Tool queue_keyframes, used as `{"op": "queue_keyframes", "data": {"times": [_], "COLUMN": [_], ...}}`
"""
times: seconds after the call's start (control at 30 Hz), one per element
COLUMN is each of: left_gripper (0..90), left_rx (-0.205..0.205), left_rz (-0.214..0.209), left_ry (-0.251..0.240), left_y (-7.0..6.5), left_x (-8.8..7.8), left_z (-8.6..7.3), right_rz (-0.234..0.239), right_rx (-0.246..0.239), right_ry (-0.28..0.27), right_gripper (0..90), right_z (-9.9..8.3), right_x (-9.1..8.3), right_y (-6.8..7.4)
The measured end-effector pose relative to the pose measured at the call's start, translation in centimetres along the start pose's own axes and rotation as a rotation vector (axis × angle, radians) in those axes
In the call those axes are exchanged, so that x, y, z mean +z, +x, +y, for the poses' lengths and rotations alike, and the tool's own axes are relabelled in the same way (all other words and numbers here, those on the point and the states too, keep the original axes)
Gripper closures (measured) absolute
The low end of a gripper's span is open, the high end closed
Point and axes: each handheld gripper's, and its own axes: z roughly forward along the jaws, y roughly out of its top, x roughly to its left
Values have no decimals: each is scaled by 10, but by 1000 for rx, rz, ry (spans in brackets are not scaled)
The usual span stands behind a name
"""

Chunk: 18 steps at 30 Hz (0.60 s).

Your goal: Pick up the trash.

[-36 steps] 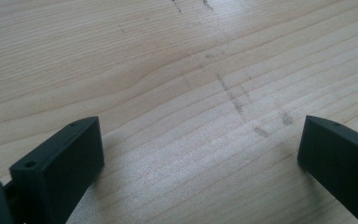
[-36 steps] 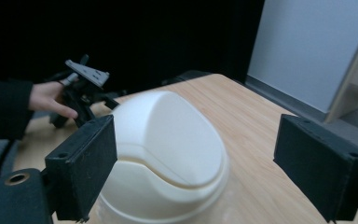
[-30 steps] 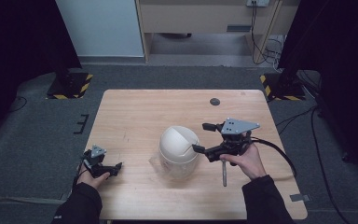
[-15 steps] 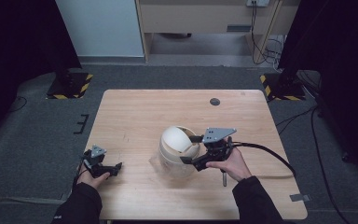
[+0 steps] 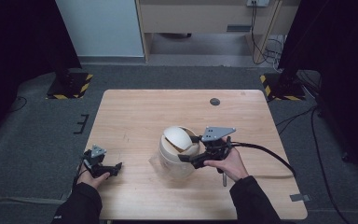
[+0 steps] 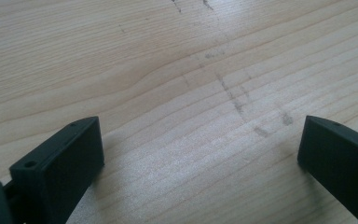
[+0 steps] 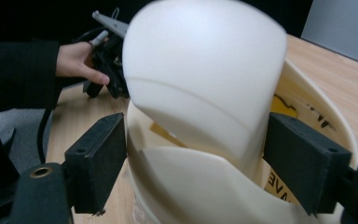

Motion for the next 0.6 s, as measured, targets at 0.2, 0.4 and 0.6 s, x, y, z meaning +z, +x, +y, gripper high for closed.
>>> {"op": "queue_keyframes", "data": {"times": [0.2, 0.4, 0.6], "left_gripper": [0, 0, 0], "left_rx": [0, -1, -1], "left_rz": [0, 0, 0], "left_ry": [0, 0, 0], "left_y": [0, 0, 0], "left_x": [0, 0, 0], "left_z": [0, 0, 0], "right_rz": [-50, -79, -98], "right_rx": [16, 14, -4], "right_ry": [-90, -114, -134], "right_gripper": [234, 232, 249], "right_z": [8, 11, 15], "right_x": [-9, -15, -25], "right_y": [0, -2, -1]}}
